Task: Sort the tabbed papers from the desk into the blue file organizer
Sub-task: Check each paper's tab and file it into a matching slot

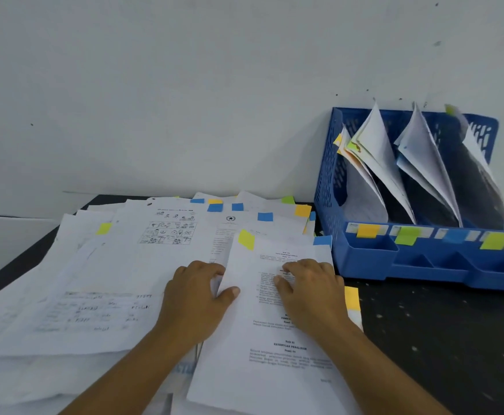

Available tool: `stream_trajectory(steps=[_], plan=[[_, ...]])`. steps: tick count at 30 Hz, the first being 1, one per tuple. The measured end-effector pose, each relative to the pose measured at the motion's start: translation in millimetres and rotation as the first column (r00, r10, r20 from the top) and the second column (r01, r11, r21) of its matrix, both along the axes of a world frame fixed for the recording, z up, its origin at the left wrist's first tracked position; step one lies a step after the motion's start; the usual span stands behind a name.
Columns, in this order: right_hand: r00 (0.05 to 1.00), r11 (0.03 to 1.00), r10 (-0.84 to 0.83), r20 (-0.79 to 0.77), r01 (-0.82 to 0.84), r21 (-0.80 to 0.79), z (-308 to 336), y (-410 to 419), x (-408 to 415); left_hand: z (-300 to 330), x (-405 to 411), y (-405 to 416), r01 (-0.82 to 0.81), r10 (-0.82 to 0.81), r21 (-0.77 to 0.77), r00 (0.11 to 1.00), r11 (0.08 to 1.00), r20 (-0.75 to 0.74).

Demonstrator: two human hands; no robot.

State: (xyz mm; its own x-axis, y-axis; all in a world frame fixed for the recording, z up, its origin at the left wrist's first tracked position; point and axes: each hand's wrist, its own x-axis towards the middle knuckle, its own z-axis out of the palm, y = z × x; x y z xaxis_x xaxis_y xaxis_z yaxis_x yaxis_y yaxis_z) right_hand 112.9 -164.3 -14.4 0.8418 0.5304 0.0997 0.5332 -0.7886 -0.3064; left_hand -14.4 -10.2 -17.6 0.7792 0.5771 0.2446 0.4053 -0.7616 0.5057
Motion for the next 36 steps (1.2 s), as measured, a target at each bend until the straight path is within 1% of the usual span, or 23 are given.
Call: stream_trajectory(steps=[4, 9, 11, 13, 15, 17, 18, 20, 25, 28, 30, 34, 36], plan=[[1.0, 1.0, 0.01, -0.009, -0.01, 0.025, 1.7, -1.1, 0.3, 5.4, 0.4, -4.3, 0.006, 0.029, -0.183, 0.982, 0.983, 0.187], [0.999, 0.984, -0.04, -0.014, 0.042, 0.172, 10.6, -10.9, 5.7, 9.6, 1.9, -2.3, 0.03, 0.147, -0.442, 0.921, 0.896, 0.36], [0.996, 0.957, -0.059, -0.068, 0.076, 0.282, 15.4, -14.9, 6.0, 11.6, 0.4, 1.2, 0.07, 0.189, -0.538, 0.891, 0.84, 0.412], [0.987, 0.906, -0.069, -0.148, 0.124, 0.406, 21.2, -16.4, 4.7, 13.0, -2.3, 5.6, 0.091, 0.239, -0.612, 0.868, 0.785, 0.436], [0.962, 0.85, -0.067, -0.266, 0.194, 0.49, 27.7, -18.5, 5.7, 14.2, -3.6, 8.5, 0.109, 0.283, -0.666, 0.846, 0.738, 0.452], [0.905, 0.79, -0.027, -0.425, 0.28, 0.545, 37.4, -23.3, 8.6, 16.9, -4.0, 10.1, 0.118, 0.309, -0.691, 0.832, 0.713, 0.461], [0.884, 0.778, -0.003, -0.468, 0.296, 0.554, 42.5, -27.4, 10.5, 18.8, -4.0, 10.5, 0.124, 0.317, -0.699, 0.827, 0.704, 0.465], [0.866, 0.782, 0.023, -0.499, 0.296, 0.548, 52.7, -37.9, 14.5, 22.2, -3.5, 11.2, 0.137, 0.317, -0.71, 0.825, 0.69, 0.468], [0.836, 0.734, 0.097, -0.541, 0.307, 0.606, 73.2, -64.7, 17.6, 34.2, 4.2, 8.1, 0.196, 0.255, -0.715, 0.845, 0.671, 0.47], [0.823, 0.751, 0.078, -0.563, 0.323, 0.576, 77.1, -81.1, 16.1, 43.3, 12.6, 2.0, 0.225, 0.236, -0.721, 0.846, 0.656, 0.478], [0.824, 0.746, 0.057, -0.564, 0.34, 0.572, 80.1, -94.6, 16.6, 48.9, 18.7, -5.6, 0.245, 0.205, -0.713, 0.852, 0.656, 0.482], [0.86, 0.648, 0.018, -0.51, 0.378, 0.661, 93.3, -129.1, 20.9, 62.1, 39.7, -28.8, 0.302, 0.131, -0.695, 0.859, 0.653, 0.496], [0.89, 0.561, -0.035, -0.454, 0.394, 0.728, 100.1, -148.3, 26.9, 68.4, 52.2, -39.8, 0.315, 0.11, -0.683, 0.858, 0.659, 0.502]])
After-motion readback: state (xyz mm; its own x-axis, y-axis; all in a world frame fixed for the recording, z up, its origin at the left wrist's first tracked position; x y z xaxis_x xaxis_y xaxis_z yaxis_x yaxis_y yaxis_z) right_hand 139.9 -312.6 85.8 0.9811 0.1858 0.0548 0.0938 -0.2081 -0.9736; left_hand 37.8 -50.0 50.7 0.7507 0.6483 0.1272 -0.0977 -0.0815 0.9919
